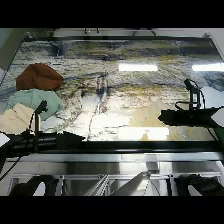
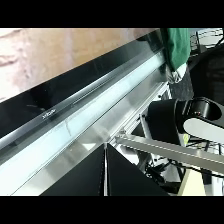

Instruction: Fold the shirts.

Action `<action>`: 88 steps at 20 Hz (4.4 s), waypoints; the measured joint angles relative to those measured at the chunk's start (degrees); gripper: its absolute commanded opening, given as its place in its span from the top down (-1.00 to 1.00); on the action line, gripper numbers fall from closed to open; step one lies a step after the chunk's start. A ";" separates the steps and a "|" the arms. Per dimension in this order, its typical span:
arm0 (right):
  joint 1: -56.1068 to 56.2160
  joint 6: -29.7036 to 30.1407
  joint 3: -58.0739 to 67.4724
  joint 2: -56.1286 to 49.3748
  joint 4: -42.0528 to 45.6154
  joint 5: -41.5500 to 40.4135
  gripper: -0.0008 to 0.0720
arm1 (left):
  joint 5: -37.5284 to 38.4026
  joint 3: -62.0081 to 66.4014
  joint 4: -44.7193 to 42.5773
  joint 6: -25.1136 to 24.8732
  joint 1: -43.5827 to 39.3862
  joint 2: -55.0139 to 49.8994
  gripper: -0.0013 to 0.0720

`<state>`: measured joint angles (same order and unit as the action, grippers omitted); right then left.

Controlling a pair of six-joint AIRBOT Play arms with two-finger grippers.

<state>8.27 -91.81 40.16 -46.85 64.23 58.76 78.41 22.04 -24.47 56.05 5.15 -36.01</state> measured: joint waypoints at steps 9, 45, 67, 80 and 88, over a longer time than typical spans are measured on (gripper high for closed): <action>0.00 0.02 0.00 0.00 0.02 0.00 0.92 | -0.92 2.49 -1.62 0.09 2.49 0.00 0.75; 0.00 -0.02 0.00 0.00 0.00 -2.54 0.91 | -5.40 96.04 10.49 1.55 19.76 -82.93 0.92; -0.61 0.15 -0.20 -0.22 1.62 2.12 -0.41 | 13.42 92.02 2.95 13.22 -14.51 -74.62 -0.54; -0.63 0.22 -8.04 -15.98 -4.52 -4.00 -0.38 | 12.00 61.29 -15.63 13.94 -6.73 -73.57 -0.47; -0.66 12.00 -7.32 -23.80 -15.67 -9.07 0.92 | 1.97 59.04 -14.64 11.39 -13.60 -73.68 0.95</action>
<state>7.62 -79.81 32.84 -70.65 48.56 49.69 80.38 81.08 -39.11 67.44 -8.45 -109.69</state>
